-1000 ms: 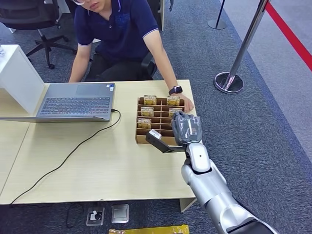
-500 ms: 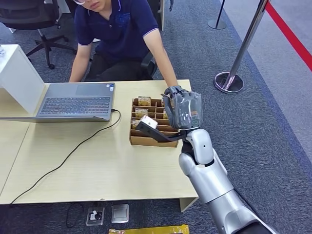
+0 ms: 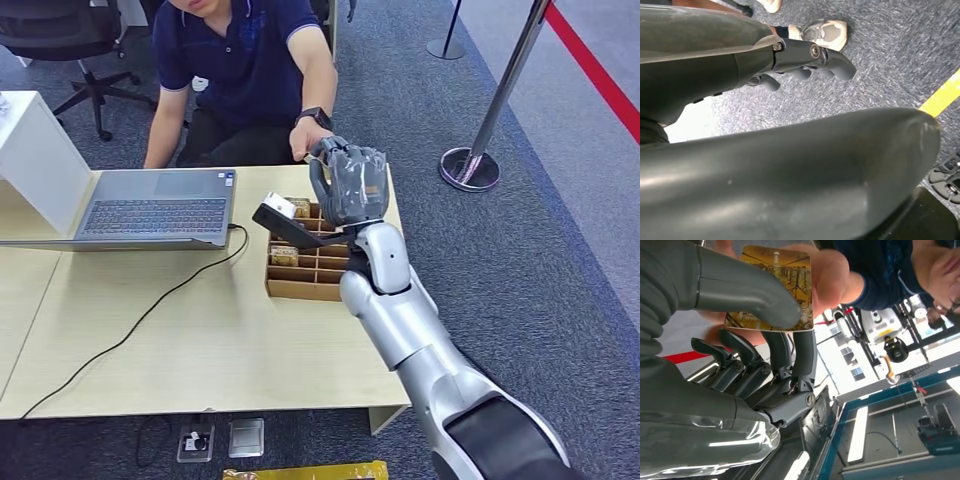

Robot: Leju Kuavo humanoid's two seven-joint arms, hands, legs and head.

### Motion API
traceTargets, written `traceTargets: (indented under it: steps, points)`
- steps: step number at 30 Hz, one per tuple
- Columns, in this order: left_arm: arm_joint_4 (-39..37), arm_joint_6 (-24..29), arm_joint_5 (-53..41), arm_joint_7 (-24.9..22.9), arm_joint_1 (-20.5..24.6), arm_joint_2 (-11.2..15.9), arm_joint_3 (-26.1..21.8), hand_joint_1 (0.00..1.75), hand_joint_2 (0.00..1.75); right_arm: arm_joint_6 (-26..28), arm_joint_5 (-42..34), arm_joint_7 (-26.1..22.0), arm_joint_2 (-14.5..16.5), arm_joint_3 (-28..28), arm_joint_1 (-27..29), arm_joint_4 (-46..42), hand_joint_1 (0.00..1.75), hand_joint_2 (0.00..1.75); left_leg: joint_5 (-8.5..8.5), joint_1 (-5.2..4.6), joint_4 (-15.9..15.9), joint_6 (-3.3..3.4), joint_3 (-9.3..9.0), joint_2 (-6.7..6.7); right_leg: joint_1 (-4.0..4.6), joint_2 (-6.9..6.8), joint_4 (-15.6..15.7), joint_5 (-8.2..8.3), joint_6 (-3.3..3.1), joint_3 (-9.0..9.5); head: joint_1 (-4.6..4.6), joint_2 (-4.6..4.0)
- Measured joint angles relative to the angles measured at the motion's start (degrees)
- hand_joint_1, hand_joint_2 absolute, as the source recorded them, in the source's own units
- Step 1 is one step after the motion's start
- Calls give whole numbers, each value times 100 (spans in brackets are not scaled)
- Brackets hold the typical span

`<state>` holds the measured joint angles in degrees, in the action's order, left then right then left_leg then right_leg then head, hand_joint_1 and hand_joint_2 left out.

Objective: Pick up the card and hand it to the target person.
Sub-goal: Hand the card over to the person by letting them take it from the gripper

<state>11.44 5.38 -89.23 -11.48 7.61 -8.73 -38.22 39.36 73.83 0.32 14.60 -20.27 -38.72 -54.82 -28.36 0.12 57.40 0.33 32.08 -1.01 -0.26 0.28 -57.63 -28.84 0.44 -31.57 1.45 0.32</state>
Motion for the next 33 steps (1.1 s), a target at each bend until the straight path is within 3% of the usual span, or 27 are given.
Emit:
traceTargets:
  steps: [7,17,21,28,33]
  points:
    - [-5,-12,-5,-14,7,-2,85,0,0,7,68,-41,256,231,-233,612,175,175,0,0,0,0,0,0,0,0,0,0,0,-1,-3,-1]
    - [-8,-25,-4,-43,33,-21,176,0,0,9,316,7,291,355,-241,935,175,175,0,0,1,0,2,0,0,0,0,0,0,-3,-4,1]
    - [-8,-11,-3,-41,33,-23,175,0,0,9,369,57,309,399,-246,1009,0,175,0,0,1,0,2,0,0,0,0,0,0,-4,-5,0]
    - [-10,-66,-5,-41,31,-23,207,0,0,15,350,-62,352,570,-244,996,0,175,0,0,1,0,1,0,0,0,0,0,0,-3,-3,0]
    - [-10,-97,-5,-41,7,-23,255,0,0,21,-250,-586,339,707,4,550,0,175,0,0,2,0,1,0,0,0,1,0,0,-5,-1,0]
